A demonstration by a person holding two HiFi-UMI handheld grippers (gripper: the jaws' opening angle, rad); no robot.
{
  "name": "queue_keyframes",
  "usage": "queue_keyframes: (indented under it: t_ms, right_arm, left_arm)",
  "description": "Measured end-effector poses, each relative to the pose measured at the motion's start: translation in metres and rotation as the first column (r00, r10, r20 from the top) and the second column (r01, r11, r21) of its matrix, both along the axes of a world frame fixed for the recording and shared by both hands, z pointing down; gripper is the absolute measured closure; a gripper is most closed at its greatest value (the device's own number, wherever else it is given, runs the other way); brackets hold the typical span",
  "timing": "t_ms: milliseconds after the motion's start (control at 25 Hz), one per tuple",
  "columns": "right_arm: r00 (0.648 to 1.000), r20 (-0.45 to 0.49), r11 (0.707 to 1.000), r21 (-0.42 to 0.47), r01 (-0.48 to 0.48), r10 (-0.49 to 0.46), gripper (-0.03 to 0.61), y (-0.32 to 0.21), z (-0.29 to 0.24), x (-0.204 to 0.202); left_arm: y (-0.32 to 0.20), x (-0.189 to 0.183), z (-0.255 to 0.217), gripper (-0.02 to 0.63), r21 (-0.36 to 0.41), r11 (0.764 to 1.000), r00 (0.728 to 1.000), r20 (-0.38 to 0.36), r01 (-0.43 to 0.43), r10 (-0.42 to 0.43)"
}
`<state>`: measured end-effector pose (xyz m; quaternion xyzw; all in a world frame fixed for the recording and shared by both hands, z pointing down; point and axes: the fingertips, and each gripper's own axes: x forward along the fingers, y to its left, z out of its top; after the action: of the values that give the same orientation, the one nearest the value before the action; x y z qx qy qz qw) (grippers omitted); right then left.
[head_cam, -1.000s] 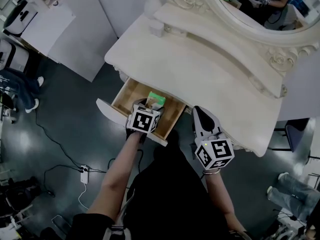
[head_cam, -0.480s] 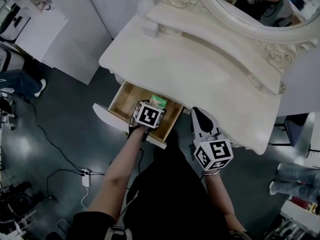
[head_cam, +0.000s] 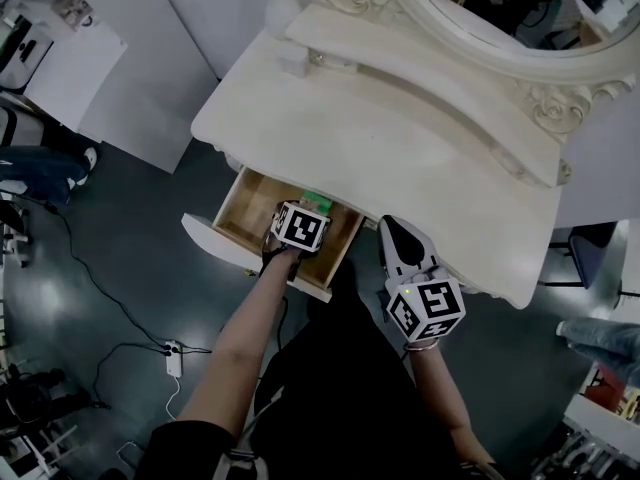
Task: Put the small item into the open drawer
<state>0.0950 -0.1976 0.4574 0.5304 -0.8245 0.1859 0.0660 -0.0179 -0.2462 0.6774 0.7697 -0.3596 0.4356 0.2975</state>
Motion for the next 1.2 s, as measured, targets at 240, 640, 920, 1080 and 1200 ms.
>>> queue_keyframes:
  t_ms: [240, 640, 920, 1080, 1200]
  right_arm:
    - [1.000, 0.000, 1.000, -0.002, 0.003, -0.003, 0.574, -0.002, 0.001, 0.001]
    - [1.000, -0.004, 1.000, -0.010, 0.006, -0.006, 0.574, -0.003, 0.003, 0.000]
    - [1.000, -0.003, 1.000, -0.023, 0.009, -0.009, 0.574, -0.003, 0.008, -0.002]
    - [1.000, -0.003, 1.000, -0.026, 0.012, -0.012, 0.574, -0.005, 0.008, -0.005]
    - [1.000, -0.004, 1.000, -0.026, 0.016, -0.016, 0.574, -0.005, 0.008, -0.007]
  left_arm:
    - [-0.005, 0.003, 0.015, 0.263, 0.002, 1.000, 1.000, 0.003, 0.005, -0.005]
    - [-0.002, -0.002, 0.036, 0.262, -0.040, 0.999, 1.000, 0.029, 0.005, -0.004]
    - [-0.002, -0.005, 0.041, 0.262, -0.049, 0.999, 0.999, 0.034, 0.018, -0.016]
    - [-0.002, -0.004, 0.042, 0.262, -0.044, 0.999, 1.000, 0.025, 0.014, -0.013]
    - [-0.002, -0.005, 0.042, 0.261, -0.048, 0.999, 1.000, 0.019, 0.012, -0.011]
